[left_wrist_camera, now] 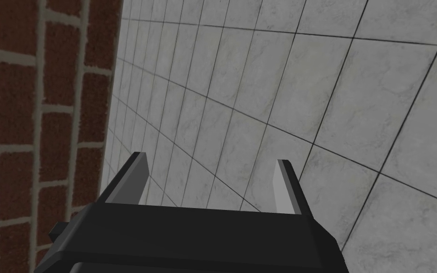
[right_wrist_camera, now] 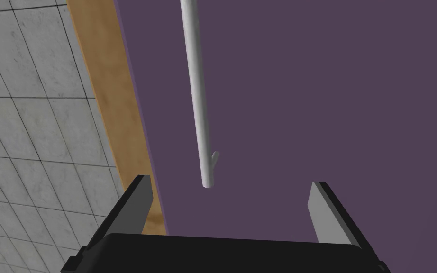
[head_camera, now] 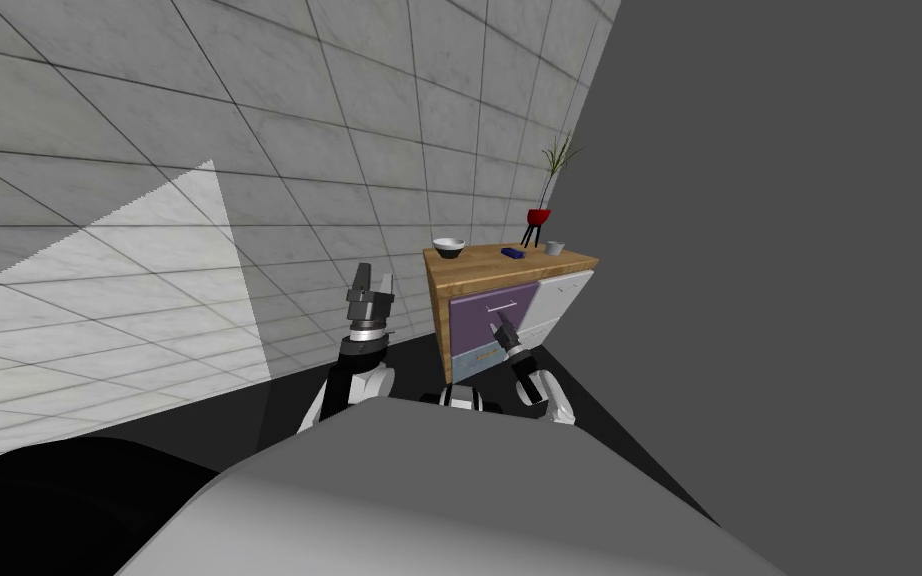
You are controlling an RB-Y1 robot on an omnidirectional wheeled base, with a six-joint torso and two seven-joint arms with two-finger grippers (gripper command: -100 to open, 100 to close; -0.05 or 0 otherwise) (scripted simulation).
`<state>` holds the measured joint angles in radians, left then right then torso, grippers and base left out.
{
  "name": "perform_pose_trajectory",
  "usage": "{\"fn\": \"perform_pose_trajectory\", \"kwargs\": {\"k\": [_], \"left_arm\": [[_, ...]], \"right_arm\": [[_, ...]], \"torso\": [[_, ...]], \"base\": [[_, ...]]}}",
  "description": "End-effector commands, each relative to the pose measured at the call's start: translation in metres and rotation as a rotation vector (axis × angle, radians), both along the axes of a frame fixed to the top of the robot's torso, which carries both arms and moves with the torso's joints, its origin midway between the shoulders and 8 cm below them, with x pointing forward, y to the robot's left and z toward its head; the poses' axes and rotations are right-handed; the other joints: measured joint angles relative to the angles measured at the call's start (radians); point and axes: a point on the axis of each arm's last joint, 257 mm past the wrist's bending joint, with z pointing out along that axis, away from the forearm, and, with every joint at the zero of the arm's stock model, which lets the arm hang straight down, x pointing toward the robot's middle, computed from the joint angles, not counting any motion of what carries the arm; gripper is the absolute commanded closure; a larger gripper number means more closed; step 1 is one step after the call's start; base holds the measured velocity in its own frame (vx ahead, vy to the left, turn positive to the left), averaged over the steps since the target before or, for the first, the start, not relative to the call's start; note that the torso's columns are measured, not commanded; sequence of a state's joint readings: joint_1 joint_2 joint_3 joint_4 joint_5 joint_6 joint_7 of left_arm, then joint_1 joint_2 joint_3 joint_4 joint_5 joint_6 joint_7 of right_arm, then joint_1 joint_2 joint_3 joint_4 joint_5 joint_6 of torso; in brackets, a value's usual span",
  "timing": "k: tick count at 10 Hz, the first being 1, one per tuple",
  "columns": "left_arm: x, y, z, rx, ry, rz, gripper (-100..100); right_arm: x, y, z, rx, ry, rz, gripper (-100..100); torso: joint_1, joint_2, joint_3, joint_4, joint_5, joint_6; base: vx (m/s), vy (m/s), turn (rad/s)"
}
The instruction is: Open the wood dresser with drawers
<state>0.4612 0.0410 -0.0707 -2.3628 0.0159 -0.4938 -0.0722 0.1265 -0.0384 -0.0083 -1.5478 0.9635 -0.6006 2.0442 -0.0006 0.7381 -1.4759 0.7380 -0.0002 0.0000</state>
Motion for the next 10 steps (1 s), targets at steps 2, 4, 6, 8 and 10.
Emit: {"fn": "perform_pose_trajectory", "kwargs": {"k": [2,4,6,8,10], "left_arm": [[0.0,0.0,0.0,0.0,0.0,0.0,0],[0.0,0.0,0.0,0.0,0.0,0.0,0],[0.0,0.0,0.0,0.0,0.0,0.0,0],[0.0,0.0,0.0,0.0,0.0,0.0,0],[0.0,0.0,0.0,0.0,0.0,0.0,0]], "right_arm": [[0.003,0.021,0.005,0.045,-0.006,-0.011,-100],[0.011,0.016,0.012,0.036,-0.006,-0.016,-100],[0.012,0.016,0.013,0.035,-0.008,-0.016,-100],[0.009,0.017,0.009,0.039,-0.004,-0.015,100],[0.032,-0.013,0.006,0.01,-0.015,-0.068,100]], "torso": [[-0.001,0.0,0.0,0.0,0.0,0.0],[0.0,0.0,0.0,0.0,0.0,0.0],[0.002,-0.002,-0.001,-0.001,0.001,0.0],[-0.002,0.003,0.002,0.001,0.0,0.0],[-0.001,0.004,0.002,0.001,0.0,-0.001]], "base": [[0.0,0.007,0.001],[0.013,0.01,0.022],[0.036,0.024,0.032],[-0.019,-0.015,-0.041],[-0.163,-0.04,0.342]]}}
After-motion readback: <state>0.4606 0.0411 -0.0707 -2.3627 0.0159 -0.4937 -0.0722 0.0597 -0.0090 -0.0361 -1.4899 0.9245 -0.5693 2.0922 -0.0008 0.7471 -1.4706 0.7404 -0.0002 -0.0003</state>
